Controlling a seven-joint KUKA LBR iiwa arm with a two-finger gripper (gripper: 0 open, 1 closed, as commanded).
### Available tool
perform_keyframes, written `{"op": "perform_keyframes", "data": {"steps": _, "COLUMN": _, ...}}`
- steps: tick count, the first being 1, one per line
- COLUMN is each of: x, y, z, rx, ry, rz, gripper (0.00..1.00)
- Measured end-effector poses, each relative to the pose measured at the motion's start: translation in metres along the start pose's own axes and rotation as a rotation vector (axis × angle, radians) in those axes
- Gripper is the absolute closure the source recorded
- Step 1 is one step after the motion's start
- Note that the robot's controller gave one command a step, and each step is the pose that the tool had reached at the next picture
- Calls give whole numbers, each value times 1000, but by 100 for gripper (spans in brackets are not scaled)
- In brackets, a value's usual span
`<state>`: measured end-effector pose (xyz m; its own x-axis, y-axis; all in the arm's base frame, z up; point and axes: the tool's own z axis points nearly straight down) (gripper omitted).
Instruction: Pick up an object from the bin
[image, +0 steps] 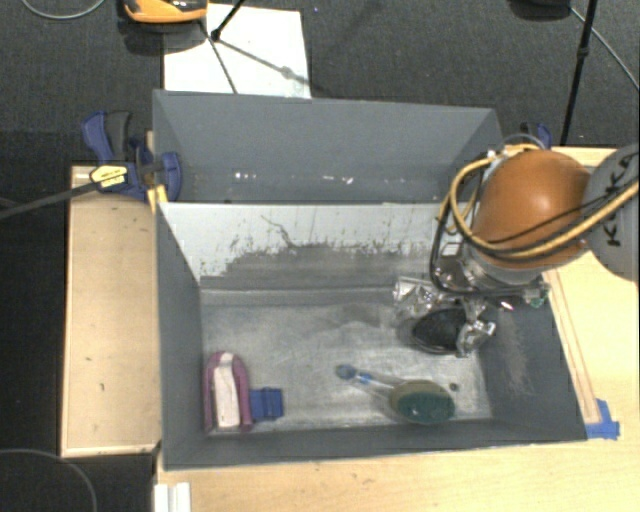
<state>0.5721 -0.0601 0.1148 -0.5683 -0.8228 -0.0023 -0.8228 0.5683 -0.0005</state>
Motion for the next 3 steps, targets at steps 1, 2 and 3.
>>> {"op": "perform_keyframes", "data": {"steps": 1, "x": 15, "y": -27, "z": 38, "rx": 1, "ry": 0, "rz": -301, "gripper": 0}}
{"op": "perform_keyframes", "data": {"steps": 2, "x": 14, "y": -26, "z": 38, "rx": -1, "ry": -1, "rz": -295, "gripper": 100}}
{"op": "perform_keyframes", "data": {"steps": 3, "x": 9, "y": -26, "z": -146, "rx": 7, "ry": -2, "rz": -411, "gripper": 100}}
